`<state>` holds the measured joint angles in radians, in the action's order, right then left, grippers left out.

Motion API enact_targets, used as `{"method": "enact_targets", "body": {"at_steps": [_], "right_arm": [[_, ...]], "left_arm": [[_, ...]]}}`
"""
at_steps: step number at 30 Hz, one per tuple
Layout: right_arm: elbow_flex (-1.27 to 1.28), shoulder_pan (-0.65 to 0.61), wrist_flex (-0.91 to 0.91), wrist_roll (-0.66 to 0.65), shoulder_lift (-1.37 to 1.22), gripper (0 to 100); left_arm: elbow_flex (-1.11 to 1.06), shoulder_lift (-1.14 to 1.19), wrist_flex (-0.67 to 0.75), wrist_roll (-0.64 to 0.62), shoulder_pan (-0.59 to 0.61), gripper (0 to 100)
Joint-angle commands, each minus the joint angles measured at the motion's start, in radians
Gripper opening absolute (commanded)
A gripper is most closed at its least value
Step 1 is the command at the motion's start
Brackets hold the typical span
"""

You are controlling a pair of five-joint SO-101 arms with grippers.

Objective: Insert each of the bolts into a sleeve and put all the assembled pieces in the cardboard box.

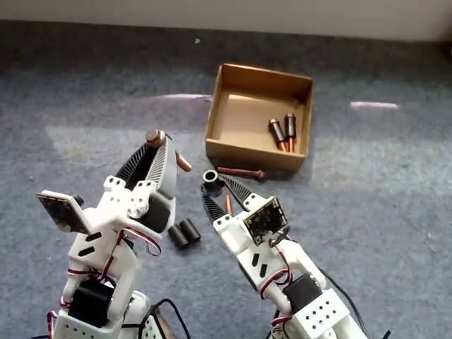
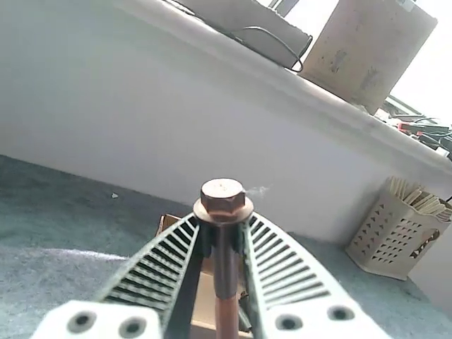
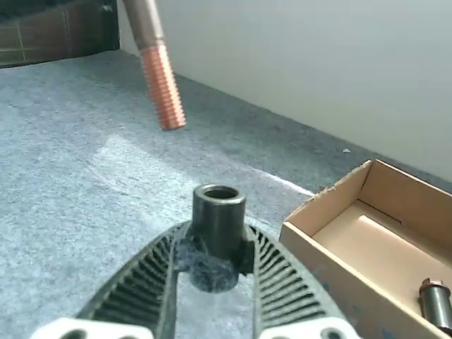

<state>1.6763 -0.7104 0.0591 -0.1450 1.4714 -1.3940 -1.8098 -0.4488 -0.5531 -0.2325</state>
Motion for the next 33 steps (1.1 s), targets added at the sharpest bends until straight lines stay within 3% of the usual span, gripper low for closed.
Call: {"method": "enact_targets", "body": {"at_steps": [1,8,14,25,33], "right_arm": [[0.116,-0.007,-0.03,-0.011,0.01,0.6],[0.116,-0.008,0.002,-0.011,0.015,0.6],[0.116,-0.012,0.002,-0.126,0.015,0.5],[0.116,-0.012,0.002,-0.127,0.016,0.5],[0.116,-0.005,0.004,-0.127,0.016,0.5]], "left_arm": [[0.005,-0.018,0.075,-0.015,-0.004,0],[0.002,-0.018,0.078,-0.006,-0.136,1],[-0.036,-0.018,0.081,-0.006,-0.139,1],[-0.074,-0.018,0.081,-0.006,-0.14,1],[-0.102,-0.018,0.077,0.078,-0.209,1]]}}
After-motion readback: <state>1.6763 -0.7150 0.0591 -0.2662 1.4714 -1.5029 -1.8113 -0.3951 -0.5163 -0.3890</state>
